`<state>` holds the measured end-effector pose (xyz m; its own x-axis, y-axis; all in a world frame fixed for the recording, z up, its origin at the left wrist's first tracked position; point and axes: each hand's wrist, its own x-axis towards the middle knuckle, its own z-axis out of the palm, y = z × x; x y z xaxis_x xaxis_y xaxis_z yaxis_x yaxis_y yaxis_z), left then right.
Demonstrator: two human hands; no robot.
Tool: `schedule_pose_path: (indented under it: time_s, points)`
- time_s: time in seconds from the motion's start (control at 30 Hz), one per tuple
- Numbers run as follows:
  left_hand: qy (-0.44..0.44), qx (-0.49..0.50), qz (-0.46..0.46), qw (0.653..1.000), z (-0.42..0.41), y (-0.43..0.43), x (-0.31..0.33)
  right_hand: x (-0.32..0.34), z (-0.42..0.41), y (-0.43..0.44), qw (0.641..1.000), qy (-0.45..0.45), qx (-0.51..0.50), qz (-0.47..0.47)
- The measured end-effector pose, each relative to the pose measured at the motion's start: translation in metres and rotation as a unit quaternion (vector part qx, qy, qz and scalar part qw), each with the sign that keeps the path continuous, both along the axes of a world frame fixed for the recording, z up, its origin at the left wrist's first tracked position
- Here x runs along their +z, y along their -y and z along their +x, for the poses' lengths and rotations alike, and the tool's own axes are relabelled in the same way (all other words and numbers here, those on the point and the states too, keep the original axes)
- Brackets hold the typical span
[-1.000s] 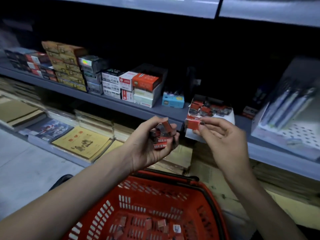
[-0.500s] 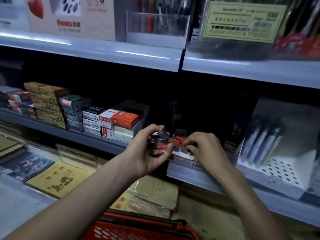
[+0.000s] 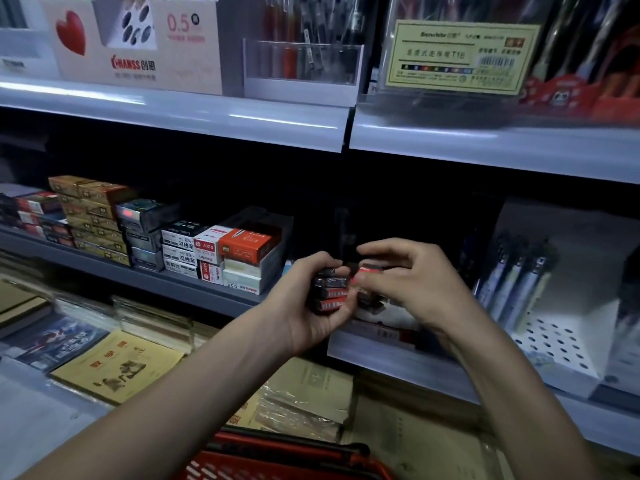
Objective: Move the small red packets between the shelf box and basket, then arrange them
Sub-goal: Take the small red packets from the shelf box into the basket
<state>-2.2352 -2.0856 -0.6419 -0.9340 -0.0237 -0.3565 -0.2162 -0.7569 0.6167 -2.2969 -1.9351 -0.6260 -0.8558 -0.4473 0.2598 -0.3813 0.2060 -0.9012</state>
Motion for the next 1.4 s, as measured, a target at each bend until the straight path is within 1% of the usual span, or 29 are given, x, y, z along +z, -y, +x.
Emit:
schedule_pose_path:
  time_s: [0.07,0.1,0.17,0.23,0.33,0.5,0.6,0.73,0.77,0.8,0.83,0.87,0.93,1.0,1.1,1.17,1.2,1.33,1.37,1.4]
  points:
    - [0.006,0.011,-0.004,1.0,-0.001,0.002,0.003,0.001,-0.007,-0.007,0.998,0.016,-0.056,-0.019]
    - [0.009,0.015,-0.008,1.0,-0.001,0.003,0.003,0.0,-0.011,-0.011,0.996,0.002,-0.089,-0.01]
    - [0.013,0.02,-0.011,1.0,-0.002,0.005,0.002,-0.005,-0.018,-0.015,0.986,-0.064,-0.147,0.042]
    - [0.016,0.021,-0.009,1.0,-0.002,0.006,0.0,-0.01,-0.021,-0.015,0.973,-0.125,-0.17,0.09]
    - [0.02,0.021,-0.003,1.0,-0.001,0.008,-0.004,-0.021,-0.025,-0.012,0.957,-0.17,-0.172,0.163]
    - [0.033,0.021,-0.001,0.999,0.001,0.01,-0.01,-0.032,-0.035,-0.014,0.929,-0.196,-0.167,0.267]
    - [0.034,0.017,-0.004,0.999,0.002,0.011,-0.011,-0.038,-0.034,-0.011,0.906,-0.236,-0.168,0.309]
    - [0.031,0.001,-0.01,0.999,0.004,0.01,-0.012,-0.044,-0.03,-0.012,0.877,-0.235,-0.15,0.392]
    - [0.034,-0.004,-0.019,0.999,0.004,0.009,-0.011,-0.044,-0.03,-0.013,0.874,-0.233,-0.15,0.398]
    - [0.036,-0.01,-0.034,0.999,0.004,0.009,-0.011,-0.044,-0.03,-0.014,0.882,-0.231,-0.148,0.383]
    - [0.036,-0.018,-0.051,0.998,0.004,0.009,-0.011,-0.041,-0.029,-0.014,0.898,-0.224,-0.146,0.348]
    - [0.032,-0.031,-0.066,0.997,0.003,0.008,-0.01,-0.036,-0.026,-0.014,0.922,-0.212,-0.141,0.293]
    - [0.013,-0.065,-0.103,0.992,0.003,0.006,-0.007,-0.026,-0.02,-0.013,0.969,-0.154,-0.102,0.164]
    - [-0.007,-0.101,-0.169,0.98,0.002,0.004,-0.005,-0.016,-0.013,-0.01,0.992,-0.079,-0.033,0.088]
    - [-0.01,-0.158,-0.246,0.956,-0.001,0.0,-0.004,-0.01,-0.008,-0.01,0.998,0.047,0.032,0.04]
    - [-0.007,-0.184,-0.266,0.946,-0.003,-0.001,-0.004,-0.008,-0.007,-0.014,0.994,0.1,0.038,0.028]
    - [-0.005,-0.191,-0.265,0.945,-0.003,-0.001,-0.004,-0.007,-0.007,-0.016,0.993,0.111,0.037,0.014]
    - [0.03,-0.171,-0.207,0.963,-0.005,0.0,-0.003,-0.001,-0.016,-0.028,0.992,0.09,-0.038,-0.078]
    - [0.04,-0.158,-0.183,0.969,-0.006,0.001,-0.003,-0.001,-0.019,-0.03,0.991,0.07,-0.063,-0.09]
    - [0.047,-0.145,-0.159,0.976,-0.008,0.003,-0.004,-0.003,-0.022,-0.032,0.992,0.028,-0.096,-0.074]
